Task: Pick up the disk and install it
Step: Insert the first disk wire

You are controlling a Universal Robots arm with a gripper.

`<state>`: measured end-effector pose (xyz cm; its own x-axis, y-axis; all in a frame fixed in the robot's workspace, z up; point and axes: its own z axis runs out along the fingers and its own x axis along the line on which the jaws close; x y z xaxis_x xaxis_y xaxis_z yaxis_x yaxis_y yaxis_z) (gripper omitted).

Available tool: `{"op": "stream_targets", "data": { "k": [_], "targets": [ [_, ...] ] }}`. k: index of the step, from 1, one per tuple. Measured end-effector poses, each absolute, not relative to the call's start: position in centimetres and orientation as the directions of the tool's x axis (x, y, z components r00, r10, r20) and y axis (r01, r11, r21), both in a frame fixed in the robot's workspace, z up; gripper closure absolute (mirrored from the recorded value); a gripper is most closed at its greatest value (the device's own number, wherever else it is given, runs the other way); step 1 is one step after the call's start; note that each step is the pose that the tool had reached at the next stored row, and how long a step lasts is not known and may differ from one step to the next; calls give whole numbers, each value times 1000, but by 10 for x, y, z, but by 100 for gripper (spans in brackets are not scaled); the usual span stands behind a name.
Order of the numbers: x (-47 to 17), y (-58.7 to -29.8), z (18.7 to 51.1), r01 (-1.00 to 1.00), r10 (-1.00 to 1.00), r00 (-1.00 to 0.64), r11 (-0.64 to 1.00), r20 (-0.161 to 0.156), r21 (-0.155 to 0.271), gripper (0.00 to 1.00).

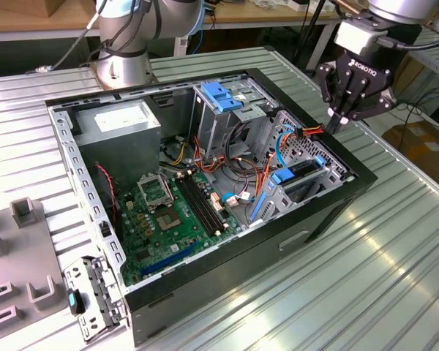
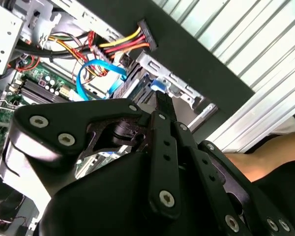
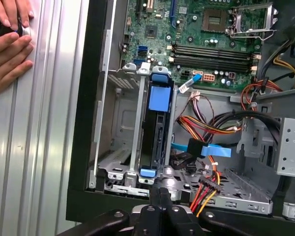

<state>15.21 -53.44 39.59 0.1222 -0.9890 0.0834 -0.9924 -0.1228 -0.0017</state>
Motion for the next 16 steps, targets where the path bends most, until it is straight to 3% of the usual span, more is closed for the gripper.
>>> {"op": "stream_targets", "data": {
  "k": [16],
  "targets": [
    [163, -520, 389, -967, -964, 253, -254, 83, -2, 88]
  ]
}}
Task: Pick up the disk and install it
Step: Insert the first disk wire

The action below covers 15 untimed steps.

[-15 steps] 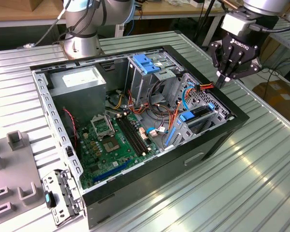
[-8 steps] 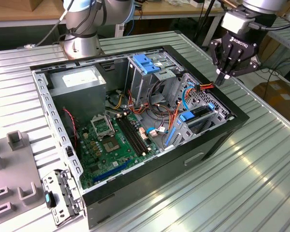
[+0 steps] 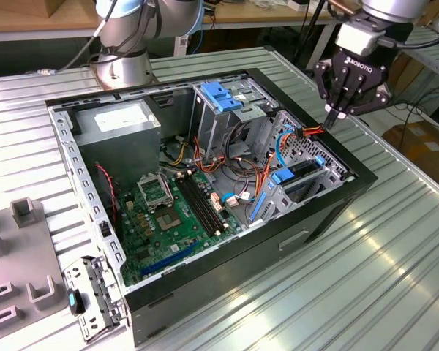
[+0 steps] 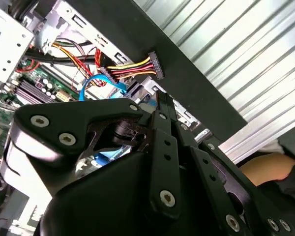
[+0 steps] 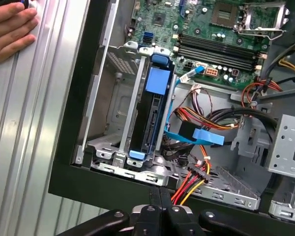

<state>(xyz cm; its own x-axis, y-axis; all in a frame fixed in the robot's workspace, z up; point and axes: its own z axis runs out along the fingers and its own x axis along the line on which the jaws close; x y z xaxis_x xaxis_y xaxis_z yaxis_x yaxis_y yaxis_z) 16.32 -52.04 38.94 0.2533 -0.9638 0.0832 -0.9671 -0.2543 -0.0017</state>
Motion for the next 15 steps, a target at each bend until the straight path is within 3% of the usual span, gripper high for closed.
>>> {"op": "stream_targets", "data": {
  "k": [11, 12, 15],
  "targets": [
    [165, -520, 384, -897, -894, 440, -442, 83, -2, 87],
    [165, -520, 383, -890, -887, 455, -457, 83, -2, 81],
    [166, -520, 383, -870, -867, 491, -493, 83, -2, 80]
  ]
}}
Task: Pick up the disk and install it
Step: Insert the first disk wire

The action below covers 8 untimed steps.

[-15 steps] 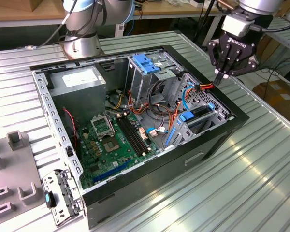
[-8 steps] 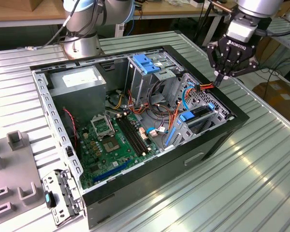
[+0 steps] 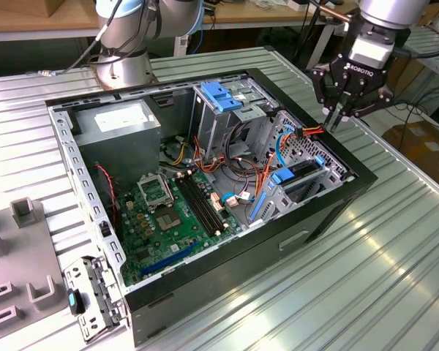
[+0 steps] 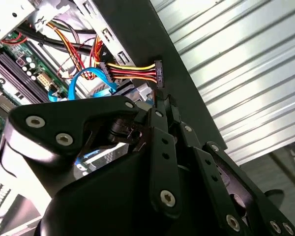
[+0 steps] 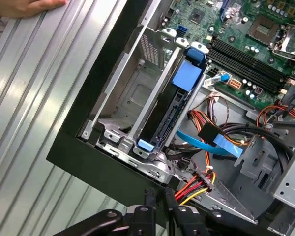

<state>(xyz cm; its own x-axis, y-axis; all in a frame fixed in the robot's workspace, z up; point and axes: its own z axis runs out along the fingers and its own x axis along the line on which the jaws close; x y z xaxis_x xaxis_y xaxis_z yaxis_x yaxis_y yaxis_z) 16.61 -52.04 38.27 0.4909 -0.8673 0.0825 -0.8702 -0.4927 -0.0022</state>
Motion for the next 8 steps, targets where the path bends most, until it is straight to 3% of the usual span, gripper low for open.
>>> {"op": "stream_targets", "data": {
  "k": [1, 8],
  "targets": [
    [166, -520, 382, -863, -860, 503, -505, 82, -2, 73],
    [168, -519, 381, -814, -812, 578, -580, 82, -2, 73]
  ]
}}
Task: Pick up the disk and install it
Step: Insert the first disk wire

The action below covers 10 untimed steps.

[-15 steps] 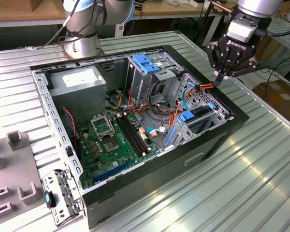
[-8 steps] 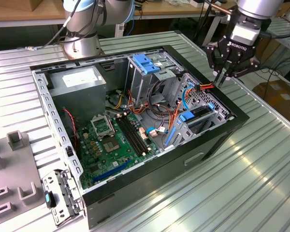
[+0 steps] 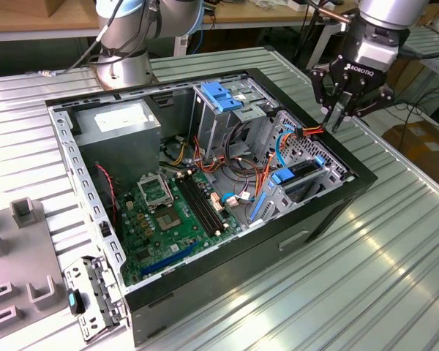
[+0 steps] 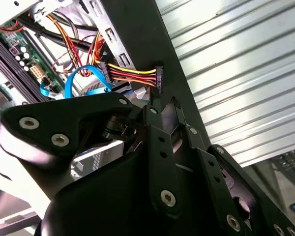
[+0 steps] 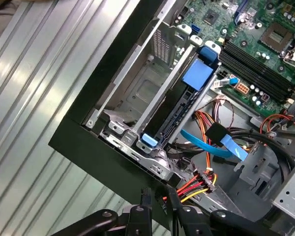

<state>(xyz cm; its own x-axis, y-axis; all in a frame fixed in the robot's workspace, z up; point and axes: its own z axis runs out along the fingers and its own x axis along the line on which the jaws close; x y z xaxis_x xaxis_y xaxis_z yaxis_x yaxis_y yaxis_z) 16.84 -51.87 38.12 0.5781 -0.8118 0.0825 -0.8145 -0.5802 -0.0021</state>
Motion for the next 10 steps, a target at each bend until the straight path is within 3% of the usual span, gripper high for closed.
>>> {"op": "stream_targets", "data": {
  "k": [10],
  "targets": [
    [168, -519, 378, -677, -675, 733, -736, 82, -2, 72]
  ]
}}
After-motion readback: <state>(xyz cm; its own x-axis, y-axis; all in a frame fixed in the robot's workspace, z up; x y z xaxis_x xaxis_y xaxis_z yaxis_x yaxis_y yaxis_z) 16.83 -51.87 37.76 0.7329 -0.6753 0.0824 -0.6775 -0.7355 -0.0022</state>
